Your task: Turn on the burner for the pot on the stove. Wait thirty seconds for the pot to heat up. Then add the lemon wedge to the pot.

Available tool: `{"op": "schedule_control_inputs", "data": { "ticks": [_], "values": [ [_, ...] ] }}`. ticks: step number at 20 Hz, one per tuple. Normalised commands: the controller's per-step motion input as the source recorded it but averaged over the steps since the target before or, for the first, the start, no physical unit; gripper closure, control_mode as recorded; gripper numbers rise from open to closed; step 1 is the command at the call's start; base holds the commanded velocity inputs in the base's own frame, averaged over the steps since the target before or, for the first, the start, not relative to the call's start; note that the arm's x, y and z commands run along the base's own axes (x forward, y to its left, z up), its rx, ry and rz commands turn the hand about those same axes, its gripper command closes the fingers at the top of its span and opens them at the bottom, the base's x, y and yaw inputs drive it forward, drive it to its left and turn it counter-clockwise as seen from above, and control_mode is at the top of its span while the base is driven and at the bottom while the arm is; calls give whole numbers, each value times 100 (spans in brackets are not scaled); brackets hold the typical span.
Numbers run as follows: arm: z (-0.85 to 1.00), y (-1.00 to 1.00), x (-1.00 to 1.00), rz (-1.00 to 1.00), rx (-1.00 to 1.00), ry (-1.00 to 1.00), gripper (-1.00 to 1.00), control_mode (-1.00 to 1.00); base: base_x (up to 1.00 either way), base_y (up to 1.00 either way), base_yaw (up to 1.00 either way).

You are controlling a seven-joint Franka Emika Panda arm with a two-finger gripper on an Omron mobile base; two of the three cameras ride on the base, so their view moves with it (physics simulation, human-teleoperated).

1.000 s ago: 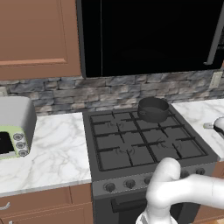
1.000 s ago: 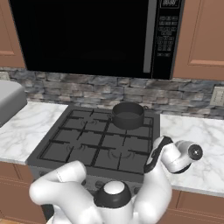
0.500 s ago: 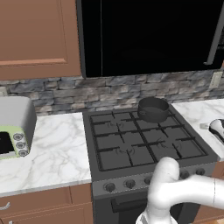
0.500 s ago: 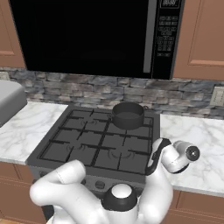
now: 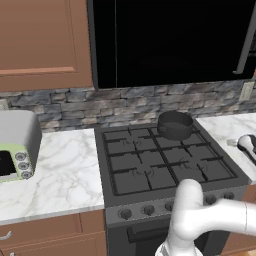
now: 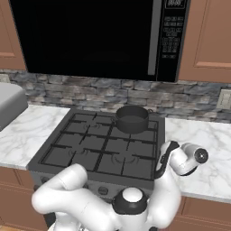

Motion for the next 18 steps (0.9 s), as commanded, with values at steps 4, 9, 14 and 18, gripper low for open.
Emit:
{"op": "schedule_control_inputs", "data": {
  "ticks": [4,9,14,18],
  "values": [
    [-40,-26,24,6,0,1,-100,-100,0,0,0],
    [-62,-3,6,4,0,11,-100,-100,0,0,0],
    [-71,16,0,2,0,12,-100,-100,0,0,0],
    [-57,36,0,0,-1,6,-100,-100,0,0,0]
  ]
}}
